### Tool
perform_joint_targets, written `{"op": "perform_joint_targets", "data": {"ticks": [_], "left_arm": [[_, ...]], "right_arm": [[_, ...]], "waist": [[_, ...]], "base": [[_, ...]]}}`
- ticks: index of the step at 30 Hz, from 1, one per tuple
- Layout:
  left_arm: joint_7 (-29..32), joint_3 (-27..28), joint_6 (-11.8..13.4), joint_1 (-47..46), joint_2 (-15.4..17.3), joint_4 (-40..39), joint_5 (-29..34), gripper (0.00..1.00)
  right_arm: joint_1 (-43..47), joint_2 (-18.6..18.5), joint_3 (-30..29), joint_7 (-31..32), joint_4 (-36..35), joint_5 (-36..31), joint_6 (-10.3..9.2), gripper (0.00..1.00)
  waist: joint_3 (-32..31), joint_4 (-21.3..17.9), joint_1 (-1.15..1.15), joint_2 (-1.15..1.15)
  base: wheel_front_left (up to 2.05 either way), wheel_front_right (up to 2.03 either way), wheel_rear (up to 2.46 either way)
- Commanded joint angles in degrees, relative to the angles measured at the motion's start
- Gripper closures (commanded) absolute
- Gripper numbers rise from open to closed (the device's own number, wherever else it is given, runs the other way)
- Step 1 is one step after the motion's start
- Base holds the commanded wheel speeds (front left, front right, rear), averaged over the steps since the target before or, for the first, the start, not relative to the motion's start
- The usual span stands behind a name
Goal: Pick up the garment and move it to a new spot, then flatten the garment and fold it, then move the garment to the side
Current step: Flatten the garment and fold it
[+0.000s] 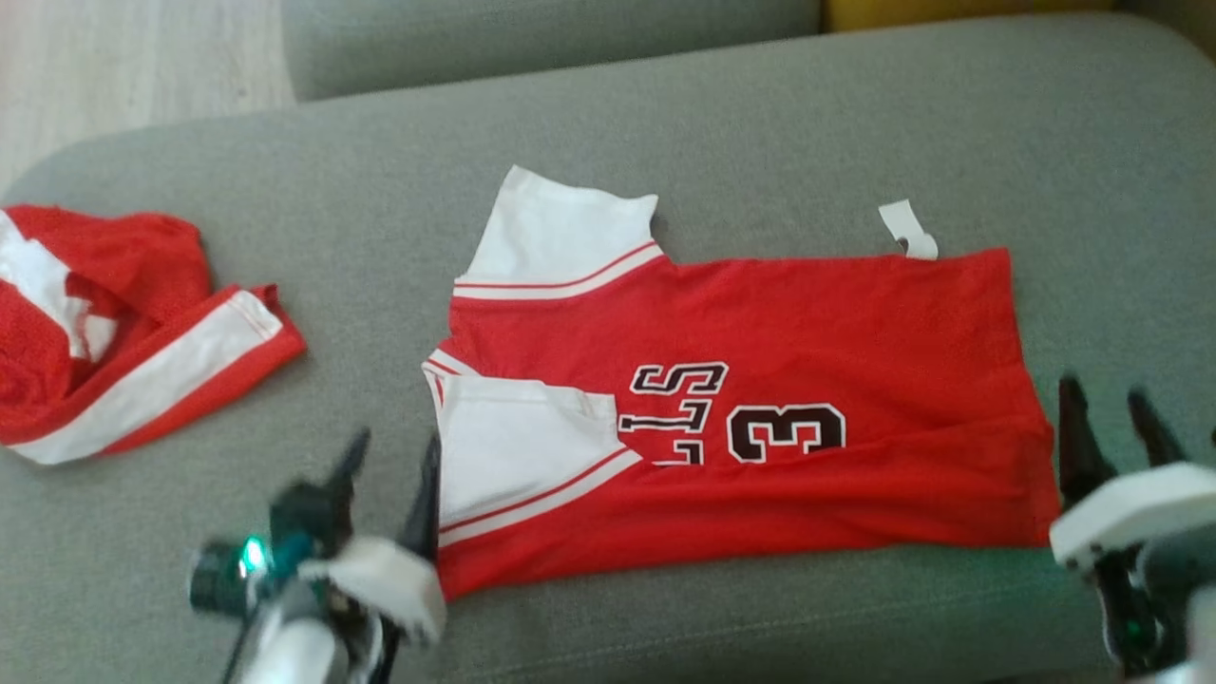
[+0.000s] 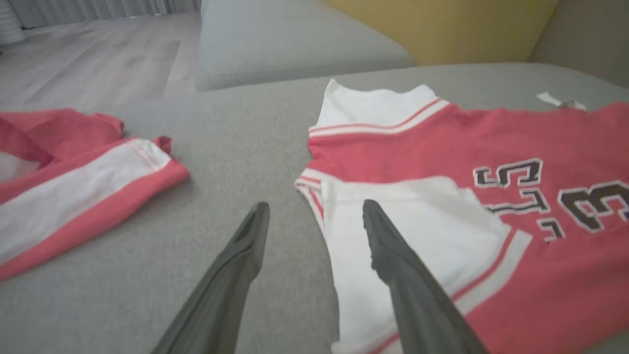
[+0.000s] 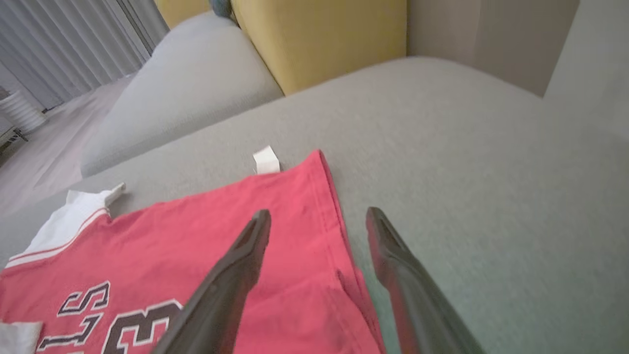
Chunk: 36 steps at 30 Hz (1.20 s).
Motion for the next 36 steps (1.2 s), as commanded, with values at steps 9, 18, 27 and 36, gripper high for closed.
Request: {"op": "perform_joint_targets", "data": {"ticks": [9,18,27,36], "left_arm": [[1.4,1.7,-2.8,-17.6,1.5,-0.9,1.3,0.0],[15.3,-2.5,-13.3,-41.9,6.2,10.8,2.7,0.0],[27.1,-14.7,-15.1,-57.3,13.5,21.9,-6.1,0.0],[28.9,-22.3,-15.2,-63.1,16.8,26.7,-13.3,0.0]], "right_arm": [[-11.3,-1.5,4.6,-8.8,-1.6,-4.5,0.37,0.0],[-23.4,-1.1,6.1,-10.6,1.4,-8.4,0.37,0.0],[-30.9,-0.7,8.7,-11.9,4.5,-8.9,0.37,0.0],[-32.7,-0.5,10.1,-13.5,6.6,-8.8,0.37,0.0]], "waist": [[7.7,-2.8,0.0,0.0],[17.1,-7.3,0.0,0.0],[21.7,-12.3,0.0,0.0],[22.8,-13.4,0.0,0.0]], "base": [[0.0,0.0,0.0],[0.0,0.0,0.0],[0.0,0.0,0.0],[0.0,0.0,0.0]]}}
